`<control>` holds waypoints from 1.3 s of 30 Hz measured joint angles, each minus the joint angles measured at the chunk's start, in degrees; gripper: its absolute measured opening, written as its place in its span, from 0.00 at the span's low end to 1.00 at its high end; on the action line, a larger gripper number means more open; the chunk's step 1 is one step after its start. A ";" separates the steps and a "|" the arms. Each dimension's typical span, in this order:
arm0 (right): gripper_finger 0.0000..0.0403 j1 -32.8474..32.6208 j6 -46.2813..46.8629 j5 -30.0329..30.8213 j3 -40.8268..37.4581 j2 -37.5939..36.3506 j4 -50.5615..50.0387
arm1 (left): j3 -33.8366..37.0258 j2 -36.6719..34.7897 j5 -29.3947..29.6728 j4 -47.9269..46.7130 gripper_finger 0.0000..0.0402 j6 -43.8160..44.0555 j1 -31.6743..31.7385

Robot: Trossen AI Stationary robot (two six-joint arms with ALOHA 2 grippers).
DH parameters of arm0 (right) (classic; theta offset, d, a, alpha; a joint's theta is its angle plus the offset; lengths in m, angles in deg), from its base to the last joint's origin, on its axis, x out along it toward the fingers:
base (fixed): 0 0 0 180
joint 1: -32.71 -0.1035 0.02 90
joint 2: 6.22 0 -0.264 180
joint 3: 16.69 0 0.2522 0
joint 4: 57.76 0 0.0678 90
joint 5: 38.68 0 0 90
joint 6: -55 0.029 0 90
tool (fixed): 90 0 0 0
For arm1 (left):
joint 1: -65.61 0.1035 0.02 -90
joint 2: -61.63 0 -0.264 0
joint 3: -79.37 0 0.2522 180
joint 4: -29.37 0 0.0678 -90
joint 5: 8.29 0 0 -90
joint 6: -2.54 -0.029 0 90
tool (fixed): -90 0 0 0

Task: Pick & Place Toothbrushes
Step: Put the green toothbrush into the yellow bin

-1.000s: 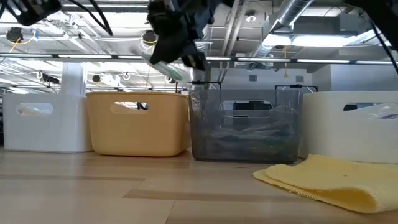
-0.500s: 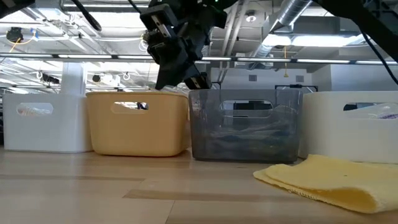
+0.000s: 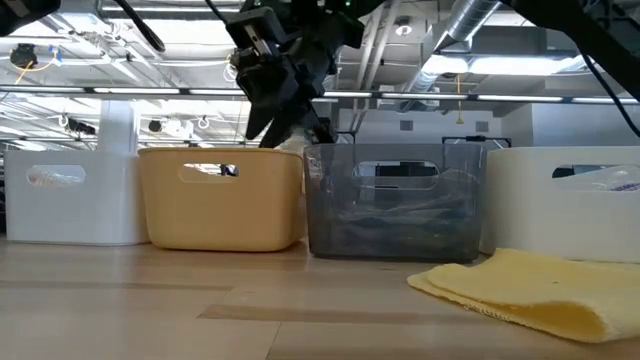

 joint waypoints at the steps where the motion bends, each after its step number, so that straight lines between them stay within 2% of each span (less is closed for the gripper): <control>1: 0.26 0.02 0.00 0.02 0.00 0.00 0.42 | 0.00 0.00 0.00 -0.03 0.00 0.02 0.00; 6: 0.38 -0.03 -1.12 -0.28 0.00 -0.50 2.43 | 0.00 0.02 0.02 -0.33 0.00 0.02 0.00; 10: 0.46 0.47 -3.62 -6.72 1.73 -0.39 0.59 | 0.00 0.02 0.02 -0.40 0.00 0.02 0.00; 13: 0.50 0.00 -8.44 -12.27 5.79 -0.68 -6.49 | 0.00 0.02 -0.13 -0.42 0.00 0.02 0.00; 16: 0.51 -2.31 -12.50 -11.14 9.37 -2.01 -16.29 | 0.00 0.02 -0.17 -0.47 0.00 -0.01 0.00; 20: 0.50 -6.31 -14.46 -1.77 10.35 -6.61 -24.40 | 0.00 0.02 -0.30 -0.71 0.00 -0.55 0.00; 26: 0.44 -14.14 -13.24 22.03 10.36 -11.92 -30.75 | 0.02 0.02 0.95 -0.81 0.00 -4.99 0.17; 30: 0.41 -19.05 -9.43 34.49 10.35 -13.98 -35.88 | 0.02 0.02 2.25 -0.81 0.00 -6.48 3.16; 32: 0.38 -20.93 -3.27 39.66 9.75 -14.62 -35.65 | 0.02 0.17 -0.48 -0.72 0.00 -6.40 6.76; 36: 0.34 -25.34 3.52 45.72 5.34 -18.32 -35.87 | 0.04 3.33 -8.45 -0.04 0.00 -6.79 14.80; 39: 0.29 -29.09 8.88 50.76 -0.76 -22.61 -35.20 | 0.04 6.69 -13.21 3.64 0.00 -9.93 19.98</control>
